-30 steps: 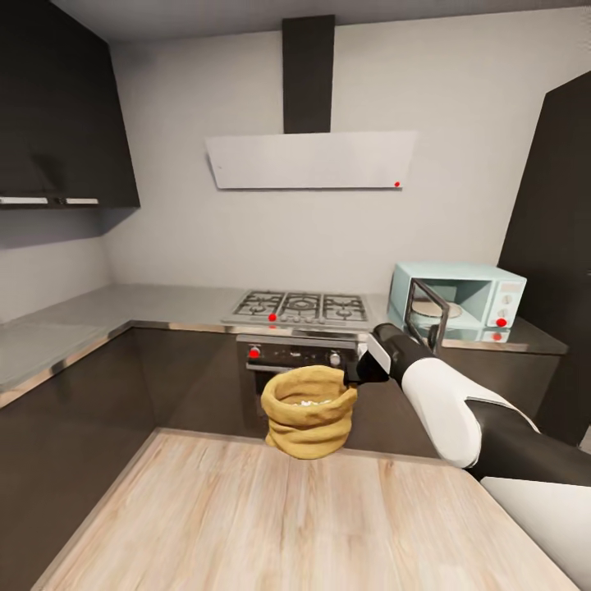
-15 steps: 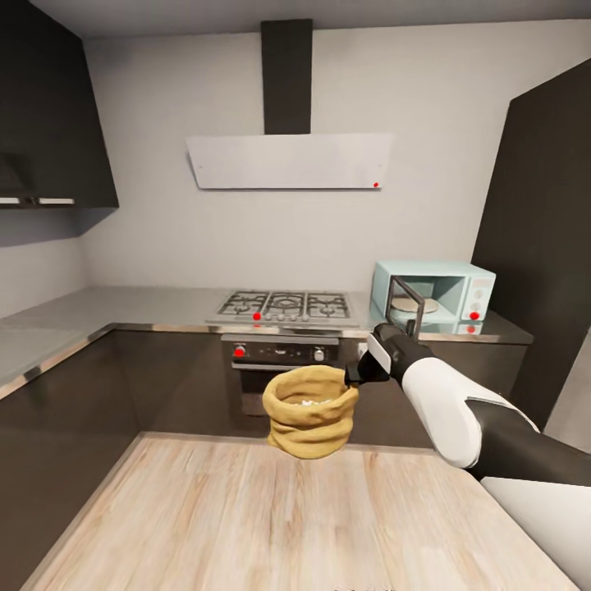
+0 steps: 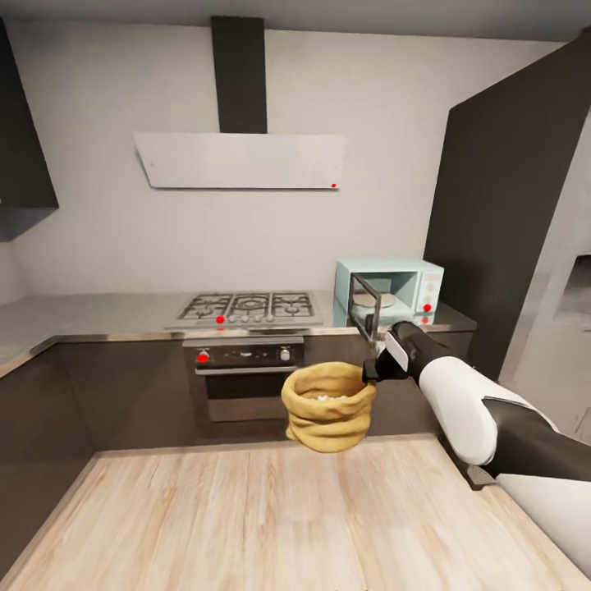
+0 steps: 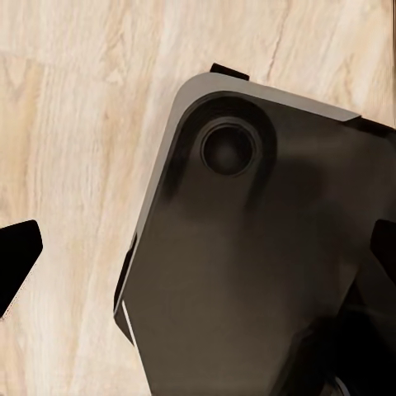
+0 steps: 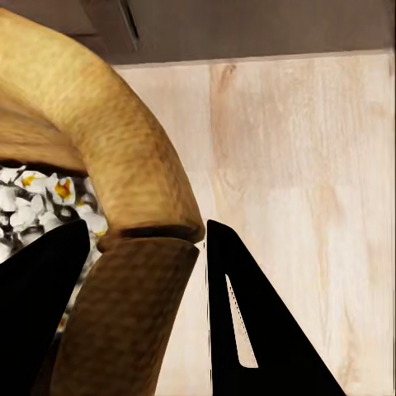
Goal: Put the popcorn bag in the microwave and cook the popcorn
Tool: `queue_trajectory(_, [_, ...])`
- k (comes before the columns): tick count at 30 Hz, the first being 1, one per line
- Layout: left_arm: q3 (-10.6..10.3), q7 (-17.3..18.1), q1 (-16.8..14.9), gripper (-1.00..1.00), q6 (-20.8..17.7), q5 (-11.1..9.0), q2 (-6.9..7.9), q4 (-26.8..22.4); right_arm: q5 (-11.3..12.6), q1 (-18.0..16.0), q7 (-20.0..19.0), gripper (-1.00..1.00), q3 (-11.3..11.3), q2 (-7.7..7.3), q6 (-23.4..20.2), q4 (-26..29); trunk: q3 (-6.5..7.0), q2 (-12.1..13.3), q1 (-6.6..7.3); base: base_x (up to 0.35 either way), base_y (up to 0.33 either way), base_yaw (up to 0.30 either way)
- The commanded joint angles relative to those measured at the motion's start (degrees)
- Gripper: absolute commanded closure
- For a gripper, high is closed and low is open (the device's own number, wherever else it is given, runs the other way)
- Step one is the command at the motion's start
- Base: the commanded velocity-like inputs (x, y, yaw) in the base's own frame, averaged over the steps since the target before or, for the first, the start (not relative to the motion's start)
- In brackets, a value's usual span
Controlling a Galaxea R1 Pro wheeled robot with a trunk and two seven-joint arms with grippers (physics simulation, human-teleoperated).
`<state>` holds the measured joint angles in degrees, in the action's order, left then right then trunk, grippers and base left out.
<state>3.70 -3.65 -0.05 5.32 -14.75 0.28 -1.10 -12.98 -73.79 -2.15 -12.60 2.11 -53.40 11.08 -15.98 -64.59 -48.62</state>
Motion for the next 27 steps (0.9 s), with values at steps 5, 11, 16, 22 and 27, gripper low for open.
queue_trajectory(5, [0.3,0.0,0.0,-1.00,0.1,0.0,-0.01,0.0,-0.4,0.0,-0.2,1.00,-0.5,-1.21,-0.2,0.3,-0.07,0.0,0.00,0.000,0.000,-0.290])
queue_trajectory(11, [0.3,0.0,0.0,-1.00,0.1,0.0,0.01,0.0,-0.3,0.0,-0.2,1.00,-0.4,-1.23,-0.1,0.3,-0.07,0.0,0.00,0.000,0.000,-0.294])
queue_trajectory(16, [0.4,0.0,0.0,-1.00,0.1,-0.1,0.04,0.0,-0.3,0.0,-0.2,1.00,-0.4,-1.23,0.0,0.3,-0.07,0.0,0.00,0.000,0.000,-0.295])
queue_trajectory(22, [0.4,0.3,0.0,-1.00,0.1,-0.1,0.07,0.0,-0.3,0.0,-0.2,1.00,-0.4,-1.23,0.0,0.3,-0.07,0.0,0.00,0.000,0.000,-0.295])
queue_trajectory(27, [0.4,0.3,0.0,-1.00,0.1,-0.2,0.08,0.0,-0.3,0.0,-0.2,1.00,-0.5,-1.23,0.0,0.3,-0.07,0.0,0.00,0.000,0.000,-0.295])
